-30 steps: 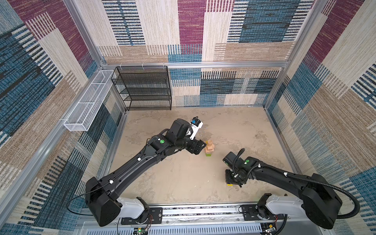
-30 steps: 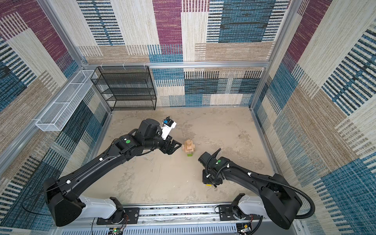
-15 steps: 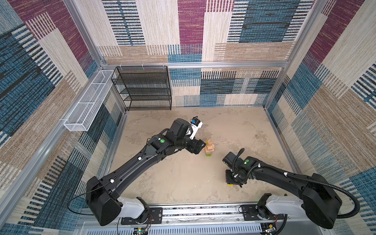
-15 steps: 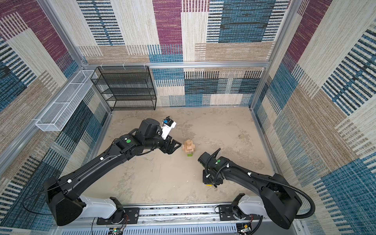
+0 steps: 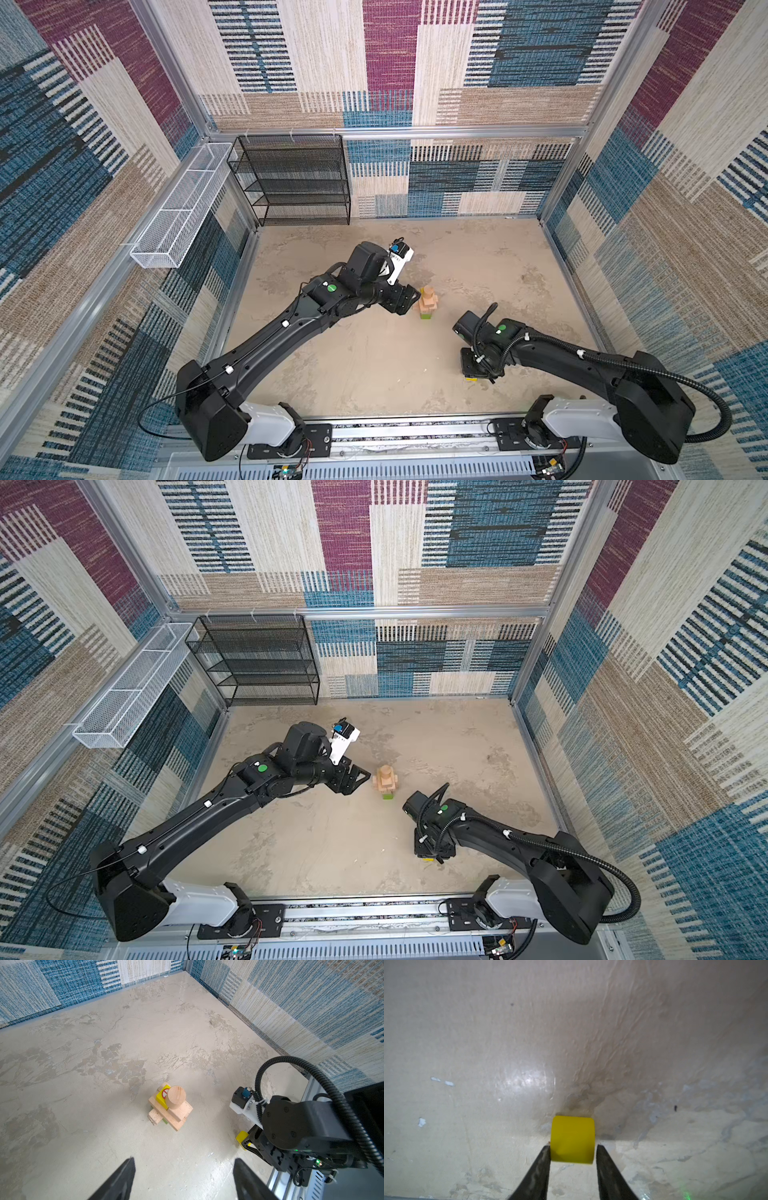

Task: Build the wood block tower
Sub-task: 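Lift the yellow half-round block off the table with the right gripper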

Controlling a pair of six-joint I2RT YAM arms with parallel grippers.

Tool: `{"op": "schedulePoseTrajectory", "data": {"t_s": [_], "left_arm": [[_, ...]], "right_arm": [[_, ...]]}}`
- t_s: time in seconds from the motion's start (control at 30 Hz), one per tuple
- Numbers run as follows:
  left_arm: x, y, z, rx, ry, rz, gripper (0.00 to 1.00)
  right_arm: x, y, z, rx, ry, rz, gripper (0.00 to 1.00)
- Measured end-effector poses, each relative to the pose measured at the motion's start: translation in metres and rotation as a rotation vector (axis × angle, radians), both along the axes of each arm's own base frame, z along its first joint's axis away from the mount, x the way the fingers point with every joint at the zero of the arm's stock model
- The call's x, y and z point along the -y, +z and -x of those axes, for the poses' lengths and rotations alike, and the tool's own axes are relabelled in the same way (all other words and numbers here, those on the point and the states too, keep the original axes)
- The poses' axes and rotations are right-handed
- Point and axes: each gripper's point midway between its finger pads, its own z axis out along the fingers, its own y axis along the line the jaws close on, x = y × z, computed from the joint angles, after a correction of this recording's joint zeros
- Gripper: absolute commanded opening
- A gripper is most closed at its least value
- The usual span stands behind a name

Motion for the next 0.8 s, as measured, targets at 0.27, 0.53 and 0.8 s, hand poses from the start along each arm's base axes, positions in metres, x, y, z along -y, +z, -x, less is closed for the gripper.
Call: {"op": "schedulePoseTrajectory", "data": {"t_s": [0.27,0.53,0.8], "left_arm": [[-0.0001,0.0009,-0.0001,0.001,0.000,0.001,0.79],[0.0000,0.0011,0.0002,0.001,-0.001,0.002,0.79],[0.0000,0.0021,0.0002,0.003,-0.001,0.003,0.79]], "right_arm": [[0.0009,-0.0013,0.0015,-0.009,0.002,0.008,0.38],[0.0025,-0.0024,0.0023,-0.014,0.001,0.019,0.36],[0.0024,-0.0026,0.0020,-0.016,0.003,0.024,0.25]]}}
